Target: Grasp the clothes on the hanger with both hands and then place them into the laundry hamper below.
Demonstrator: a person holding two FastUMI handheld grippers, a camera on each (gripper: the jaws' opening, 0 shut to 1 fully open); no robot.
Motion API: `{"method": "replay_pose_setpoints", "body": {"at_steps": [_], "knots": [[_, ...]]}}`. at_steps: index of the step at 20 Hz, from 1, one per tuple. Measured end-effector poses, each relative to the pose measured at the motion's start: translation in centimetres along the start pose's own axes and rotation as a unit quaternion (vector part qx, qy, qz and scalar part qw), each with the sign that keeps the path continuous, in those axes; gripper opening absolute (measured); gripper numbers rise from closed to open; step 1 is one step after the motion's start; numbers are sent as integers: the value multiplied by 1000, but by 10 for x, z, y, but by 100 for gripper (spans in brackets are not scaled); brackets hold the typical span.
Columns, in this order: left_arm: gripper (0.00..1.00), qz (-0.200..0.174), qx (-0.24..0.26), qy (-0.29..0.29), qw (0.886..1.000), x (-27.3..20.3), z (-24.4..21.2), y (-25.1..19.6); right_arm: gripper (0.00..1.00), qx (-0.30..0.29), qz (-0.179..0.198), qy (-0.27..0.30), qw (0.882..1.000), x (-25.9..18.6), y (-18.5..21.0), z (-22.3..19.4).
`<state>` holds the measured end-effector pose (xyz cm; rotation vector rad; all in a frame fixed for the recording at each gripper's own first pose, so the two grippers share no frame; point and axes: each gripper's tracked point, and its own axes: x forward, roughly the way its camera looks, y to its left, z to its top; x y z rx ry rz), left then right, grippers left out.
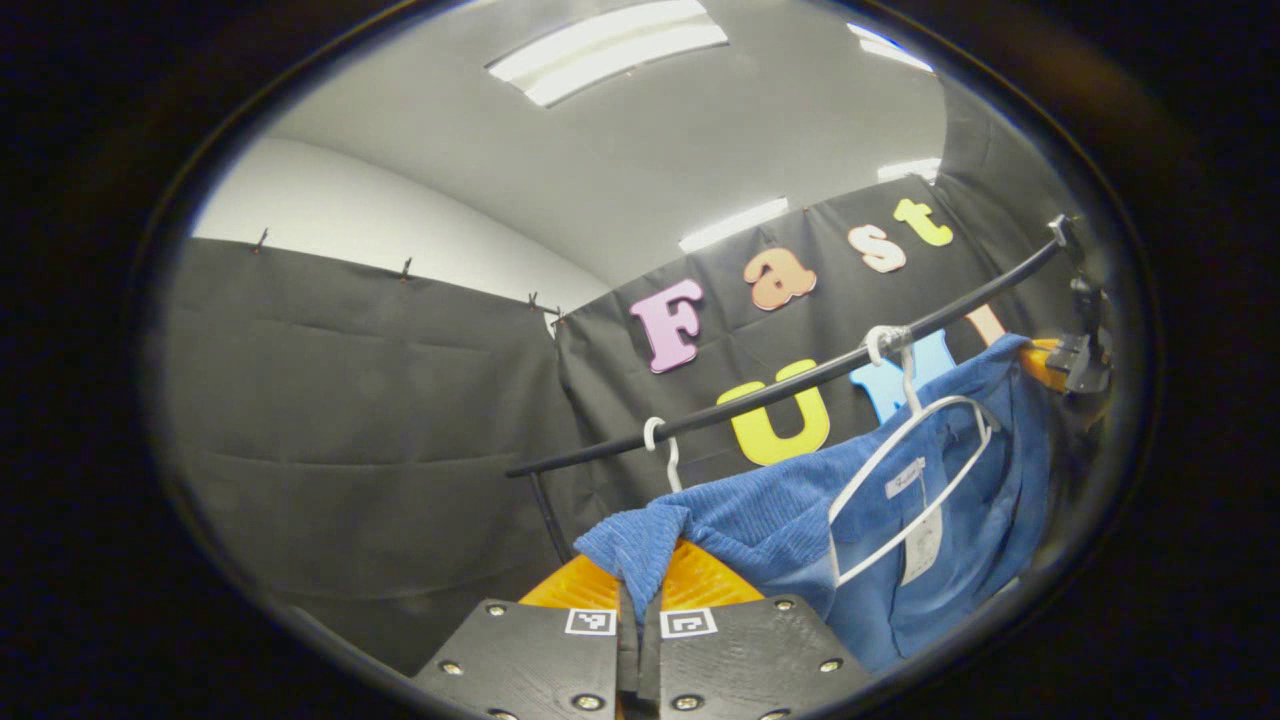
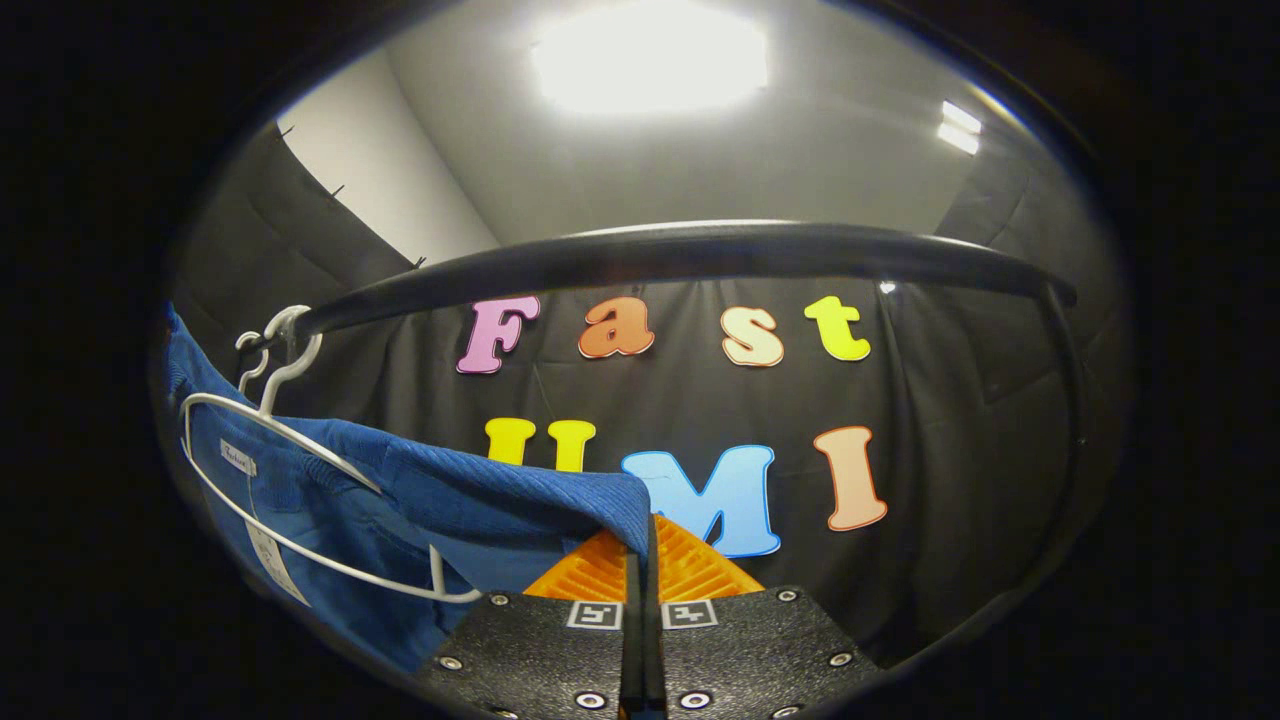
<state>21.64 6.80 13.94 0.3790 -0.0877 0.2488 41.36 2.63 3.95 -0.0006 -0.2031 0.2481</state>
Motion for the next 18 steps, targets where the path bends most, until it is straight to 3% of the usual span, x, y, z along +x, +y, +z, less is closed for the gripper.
{"method": "replay_pose_setpoints", "body": {"at_steps": [7,15,18], "knots": [[0,-9,67,-23,997,29,13,20,0,-32,8,4,999,3,4,-12],[0,-14,7,7,1000,33,-42,1,0,-50,-1,33,998,0,2,-38],[1,-17,5,20,1000,34,-60,-5,0,-64,3,45,997,0,4,-50]]}}
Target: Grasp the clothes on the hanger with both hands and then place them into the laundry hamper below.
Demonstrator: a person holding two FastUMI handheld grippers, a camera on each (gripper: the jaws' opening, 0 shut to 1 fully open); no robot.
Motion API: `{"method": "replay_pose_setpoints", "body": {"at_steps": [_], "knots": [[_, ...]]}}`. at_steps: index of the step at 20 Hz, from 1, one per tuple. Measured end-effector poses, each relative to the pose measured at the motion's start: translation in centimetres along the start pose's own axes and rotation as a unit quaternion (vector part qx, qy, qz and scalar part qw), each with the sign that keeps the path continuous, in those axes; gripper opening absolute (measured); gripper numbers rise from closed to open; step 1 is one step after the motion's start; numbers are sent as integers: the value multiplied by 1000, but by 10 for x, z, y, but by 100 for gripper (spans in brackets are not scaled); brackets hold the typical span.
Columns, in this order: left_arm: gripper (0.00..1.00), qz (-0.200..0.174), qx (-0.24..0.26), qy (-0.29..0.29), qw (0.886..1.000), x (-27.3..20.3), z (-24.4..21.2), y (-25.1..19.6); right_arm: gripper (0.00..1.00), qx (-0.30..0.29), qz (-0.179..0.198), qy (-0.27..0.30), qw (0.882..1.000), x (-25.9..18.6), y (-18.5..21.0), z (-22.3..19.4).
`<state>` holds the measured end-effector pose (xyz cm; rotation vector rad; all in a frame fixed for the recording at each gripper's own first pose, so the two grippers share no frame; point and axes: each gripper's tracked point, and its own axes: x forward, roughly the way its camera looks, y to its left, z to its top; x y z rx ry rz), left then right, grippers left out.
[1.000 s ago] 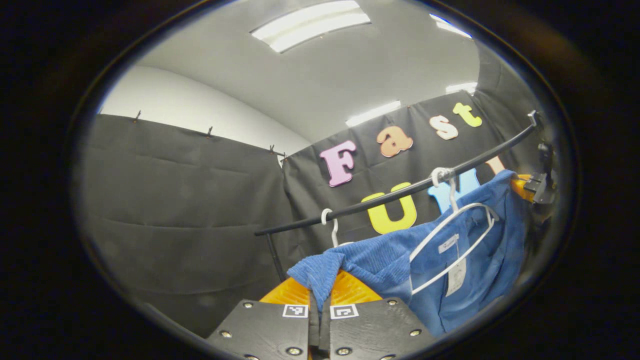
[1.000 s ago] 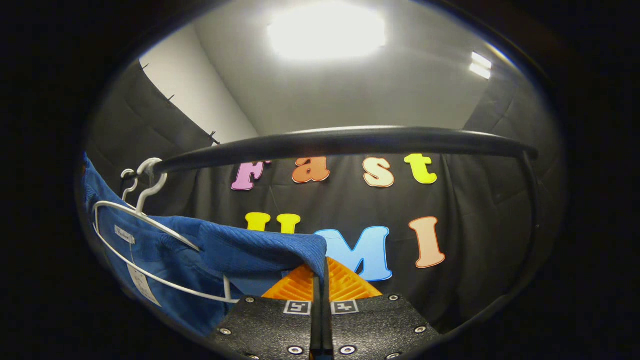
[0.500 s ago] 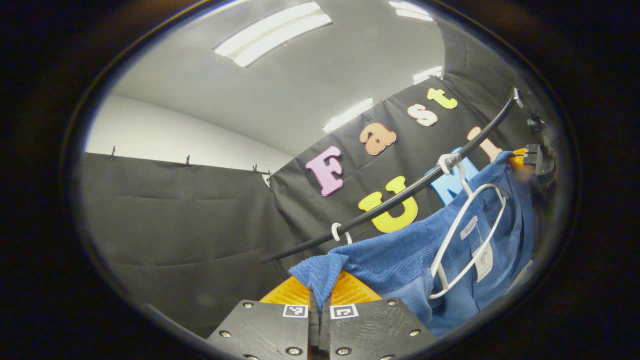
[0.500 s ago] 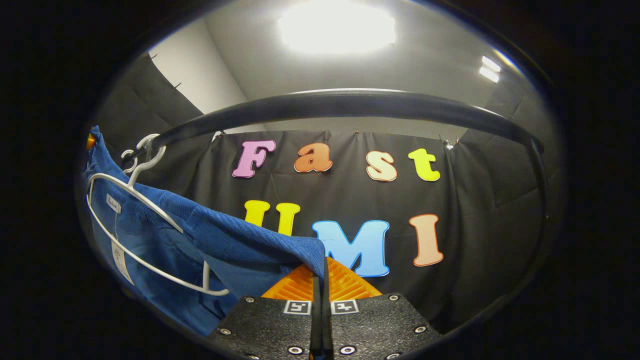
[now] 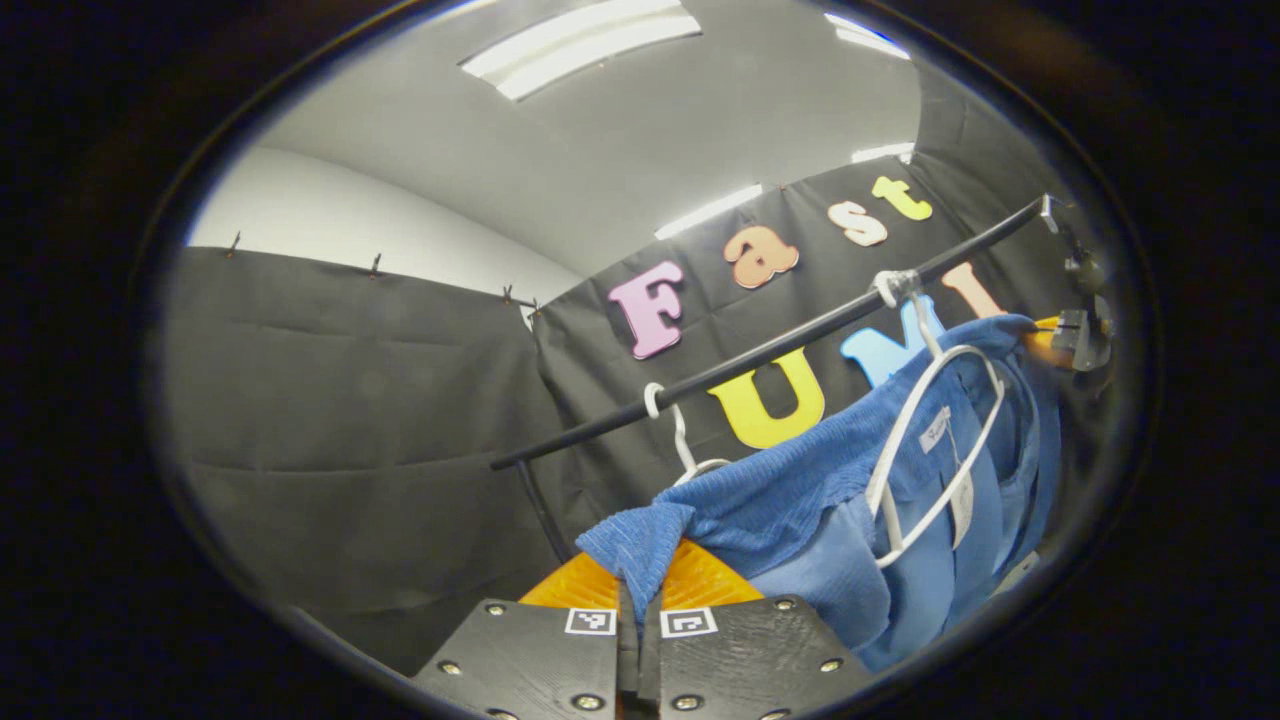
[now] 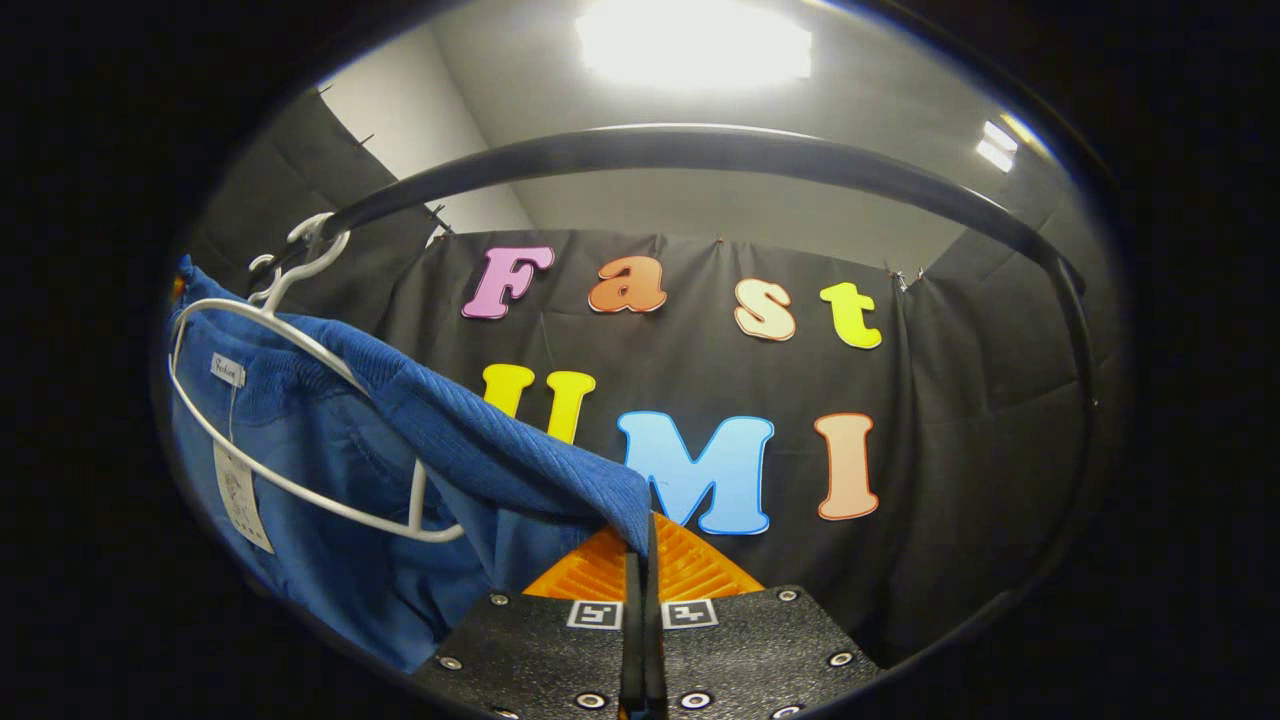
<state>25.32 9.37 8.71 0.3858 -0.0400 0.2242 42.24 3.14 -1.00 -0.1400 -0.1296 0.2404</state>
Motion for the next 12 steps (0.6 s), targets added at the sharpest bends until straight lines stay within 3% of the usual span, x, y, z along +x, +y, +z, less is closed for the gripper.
{"method": "replay_pose_setpoints", "body": {"at_steps": [12], "knots": [[1,-12,-17,45,999,4,-64,-26,0,-14,-19,16,1000,9,-2,-15]]}}
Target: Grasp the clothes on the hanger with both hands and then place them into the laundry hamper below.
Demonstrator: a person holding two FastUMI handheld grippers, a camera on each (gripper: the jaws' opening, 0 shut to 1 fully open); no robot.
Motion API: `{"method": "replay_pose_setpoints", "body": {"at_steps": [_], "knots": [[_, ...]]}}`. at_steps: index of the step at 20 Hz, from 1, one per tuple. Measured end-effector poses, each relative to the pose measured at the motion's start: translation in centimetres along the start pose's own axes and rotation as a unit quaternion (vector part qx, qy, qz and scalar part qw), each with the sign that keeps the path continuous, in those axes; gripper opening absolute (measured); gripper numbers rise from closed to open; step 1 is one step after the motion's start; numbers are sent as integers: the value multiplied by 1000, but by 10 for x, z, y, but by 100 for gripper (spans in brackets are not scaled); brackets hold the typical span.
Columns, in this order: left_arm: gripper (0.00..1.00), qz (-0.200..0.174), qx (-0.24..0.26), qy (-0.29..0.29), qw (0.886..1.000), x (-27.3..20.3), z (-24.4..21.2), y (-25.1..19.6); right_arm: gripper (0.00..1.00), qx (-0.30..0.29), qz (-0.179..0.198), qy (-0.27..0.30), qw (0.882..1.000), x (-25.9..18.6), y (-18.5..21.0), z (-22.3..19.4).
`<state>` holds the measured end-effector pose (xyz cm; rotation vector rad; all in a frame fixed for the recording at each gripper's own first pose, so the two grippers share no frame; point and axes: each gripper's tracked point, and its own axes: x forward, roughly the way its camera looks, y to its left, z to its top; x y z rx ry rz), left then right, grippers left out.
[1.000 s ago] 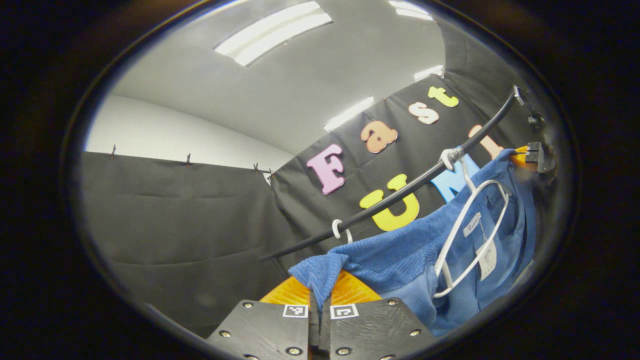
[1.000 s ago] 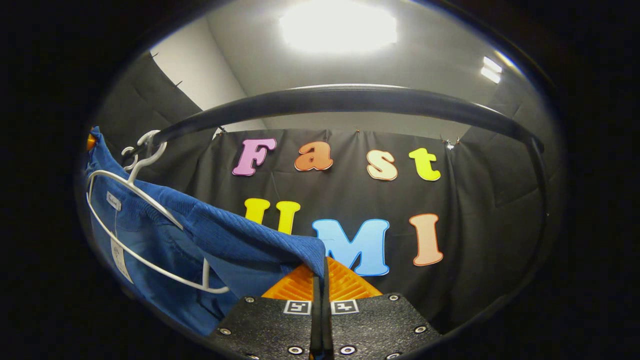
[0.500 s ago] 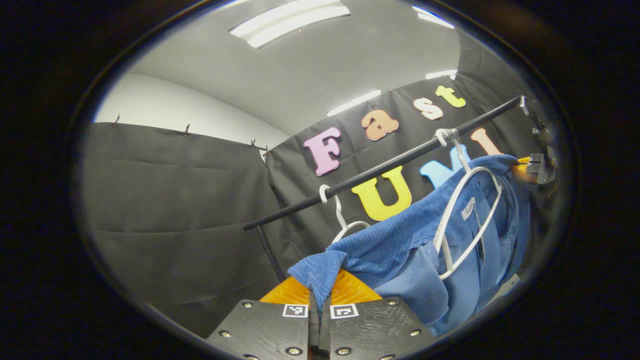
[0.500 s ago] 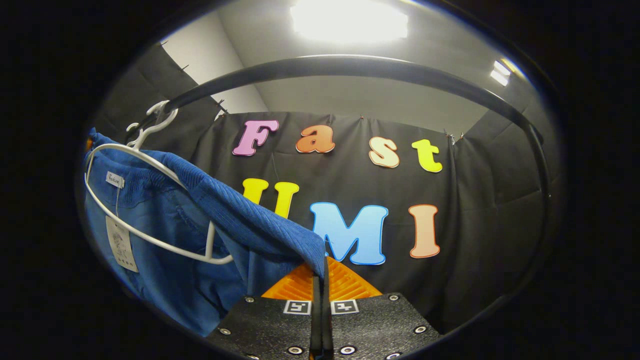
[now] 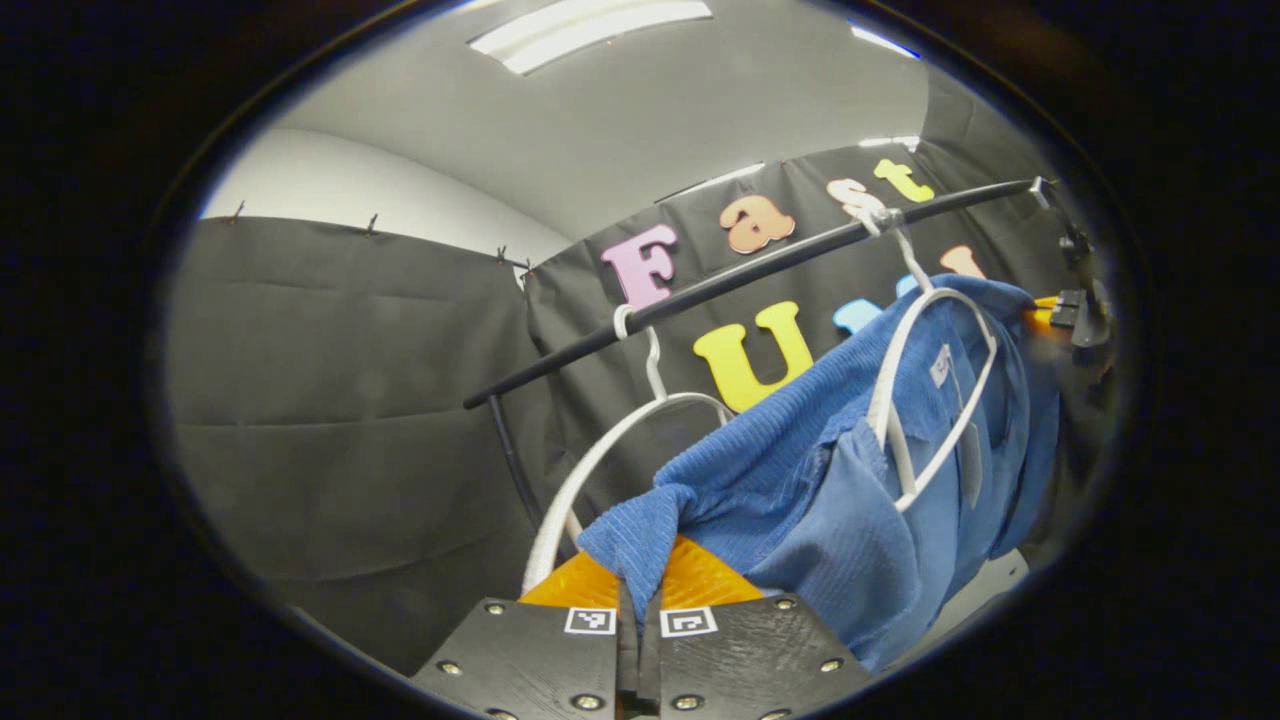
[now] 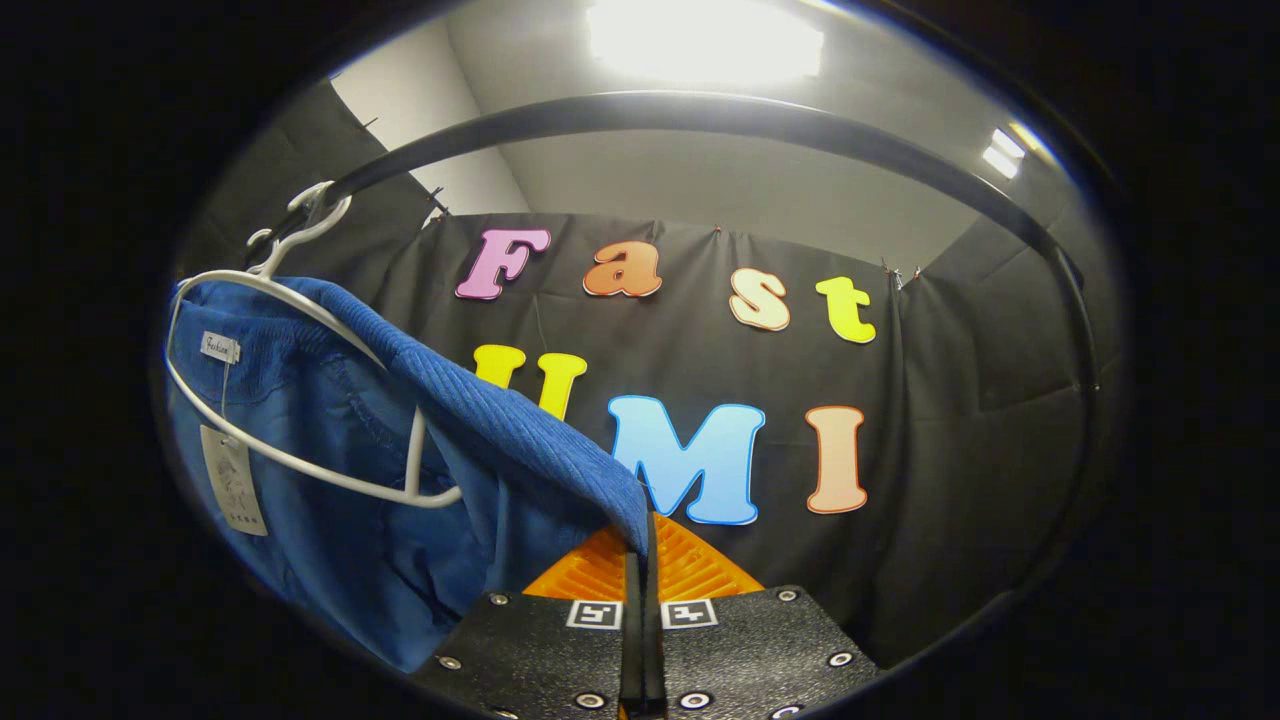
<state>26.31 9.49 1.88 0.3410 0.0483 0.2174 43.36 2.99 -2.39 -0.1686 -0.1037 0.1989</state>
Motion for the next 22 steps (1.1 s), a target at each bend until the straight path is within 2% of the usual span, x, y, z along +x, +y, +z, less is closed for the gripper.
{"method": "replay_pose_setpoints", "body": {"at_steps": [6,12,15,16,19,22], "knots": [[1,4,12,6,1000,-3,-12,-2,0,3,5,3,1000,4,1,-2],[1,47,9,-72,996,-12,88,58,0,16,-18,-54,998,9,-15,56],[0,63,49,-118,990,-28,143,75,0,-22,-21,-83,996,18,-12,66],[2,68,56,-130,988,-25,154,78,0,-37,-23,-90,995,20,-10,67],[0,67,69,-119,988,-12,139,73,0,-53,-33,-87,994,31,-10,55],[0,50,53,-89,993,-1,87,56,0,-46,-34,-61,997,35,-9,32]]}}
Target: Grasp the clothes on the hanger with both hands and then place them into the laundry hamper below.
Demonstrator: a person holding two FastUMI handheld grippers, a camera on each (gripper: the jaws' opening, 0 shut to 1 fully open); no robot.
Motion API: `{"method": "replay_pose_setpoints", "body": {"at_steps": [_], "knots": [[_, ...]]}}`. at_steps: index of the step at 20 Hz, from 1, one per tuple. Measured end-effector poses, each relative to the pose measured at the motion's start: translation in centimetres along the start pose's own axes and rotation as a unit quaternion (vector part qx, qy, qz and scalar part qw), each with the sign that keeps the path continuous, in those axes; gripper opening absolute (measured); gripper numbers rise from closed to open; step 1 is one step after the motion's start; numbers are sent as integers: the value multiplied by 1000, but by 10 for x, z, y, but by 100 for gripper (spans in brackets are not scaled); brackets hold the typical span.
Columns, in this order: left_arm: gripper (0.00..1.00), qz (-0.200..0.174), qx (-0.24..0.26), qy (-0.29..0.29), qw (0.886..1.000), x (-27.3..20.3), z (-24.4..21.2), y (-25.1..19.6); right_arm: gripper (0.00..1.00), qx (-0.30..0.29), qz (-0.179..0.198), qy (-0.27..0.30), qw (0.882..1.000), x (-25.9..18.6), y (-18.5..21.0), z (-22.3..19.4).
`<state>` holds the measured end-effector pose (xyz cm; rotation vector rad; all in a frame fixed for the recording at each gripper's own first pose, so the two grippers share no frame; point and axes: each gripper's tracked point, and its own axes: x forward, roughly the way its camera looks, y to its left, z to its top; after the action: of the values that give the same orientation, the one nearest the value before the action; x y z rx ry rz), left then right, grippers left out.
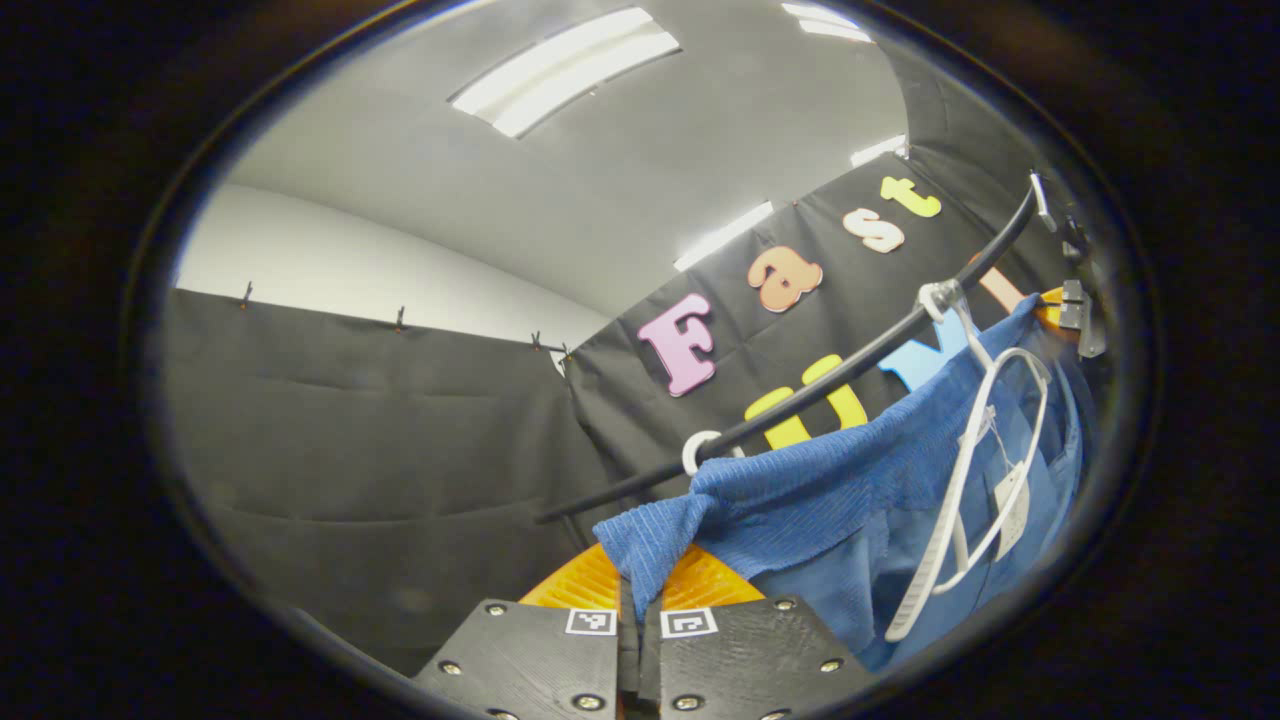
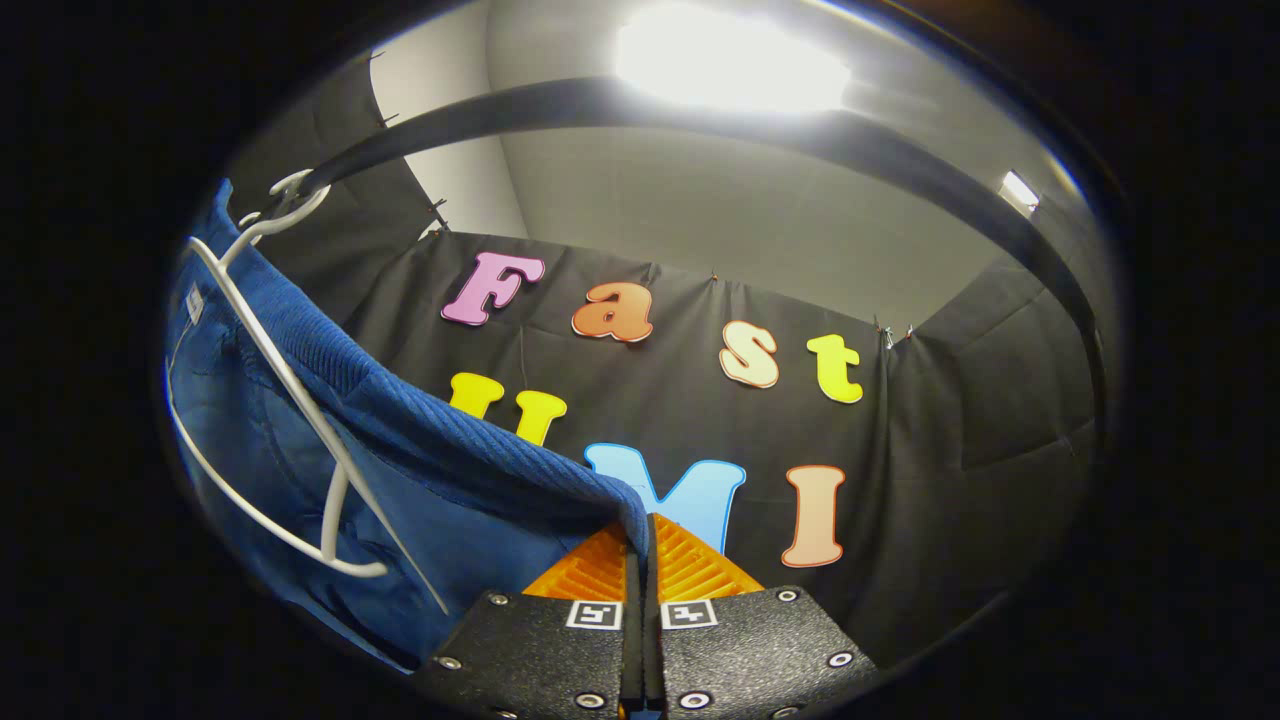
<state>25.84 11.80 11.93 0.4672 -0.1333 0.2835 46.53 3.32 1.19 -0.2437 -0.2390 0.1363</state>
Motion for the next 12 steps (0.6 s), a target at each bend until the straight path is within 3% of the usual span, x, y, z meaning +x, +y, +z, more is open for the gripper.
{"method": "replay_pose_setpoints", "body": {"at_steps": [7,12], "knots": [[1,-46,-19,59,997,0,-64,-54,0,1,8,73,997,-11,4,-56],[1,-51,-37,87,994,-16,-92,-71,0,-6,24,102,994,-29,7,-81]]}}
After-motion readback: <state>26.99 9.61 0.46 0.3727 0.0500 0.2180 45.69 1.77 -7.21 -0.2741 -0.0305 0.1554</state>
